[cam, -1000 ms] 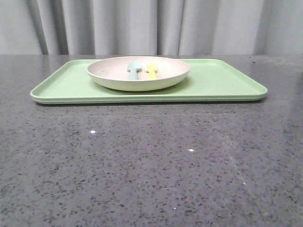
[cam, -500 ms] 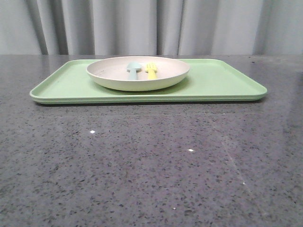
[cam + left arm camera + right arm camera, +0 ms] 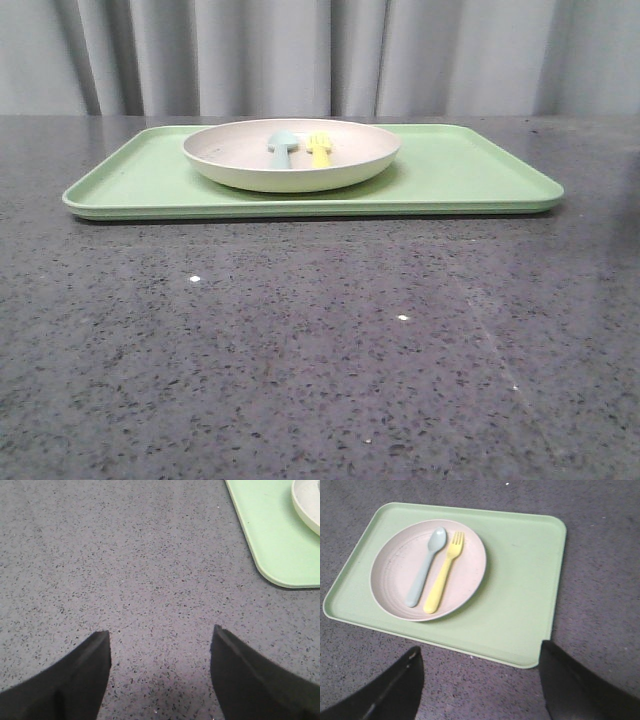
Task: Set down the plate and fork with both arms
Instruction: 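Lower the right gripper over the yellow fork in the plate, then close the right gripper on the yellow fork handle and lift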
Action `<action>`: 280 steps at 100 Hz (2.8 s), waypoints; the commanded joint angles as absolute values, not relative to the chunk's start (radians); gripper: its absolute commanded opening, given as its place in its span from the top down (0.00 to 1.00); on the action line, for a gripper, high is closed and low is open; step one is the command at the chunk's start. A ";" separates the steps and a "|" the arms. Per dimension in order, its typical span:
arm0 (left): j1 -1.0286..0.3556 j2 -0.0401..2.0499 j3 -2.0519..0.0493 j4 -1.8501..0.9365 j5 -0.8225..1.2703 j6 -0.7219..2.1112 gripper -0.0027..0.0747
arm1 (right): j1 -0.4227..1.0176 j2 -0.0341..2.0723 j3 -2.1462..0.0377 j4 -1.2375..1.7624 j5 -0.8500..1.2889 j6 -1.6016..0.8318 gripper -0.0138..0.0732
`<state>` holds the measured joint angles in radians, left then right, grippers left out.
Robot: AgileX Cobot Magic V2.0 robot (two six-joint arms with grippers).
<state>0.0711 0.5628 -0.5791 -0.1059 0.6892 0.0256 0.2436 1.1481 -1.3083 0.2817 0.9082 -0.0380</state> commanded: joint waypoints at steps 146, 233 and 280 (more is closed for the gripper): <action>0.072 0.562 -0.608 -0.122 0.617 0.019 0.41 | 0.597 2.094 -2.154 -0.202 1.065 0.519 0.28; 0.072 0.562 -0.608 -0.122 0.617 0.019 0.41 | 0.597 2.153 -2.153 -0.197 1.094 0.519 0.31; 0.072 0.562 -0.608 -0.122 0.616 0.019 0.41 | 0.597 2.153 -2.153 -0.197 1.096 0.519 0.71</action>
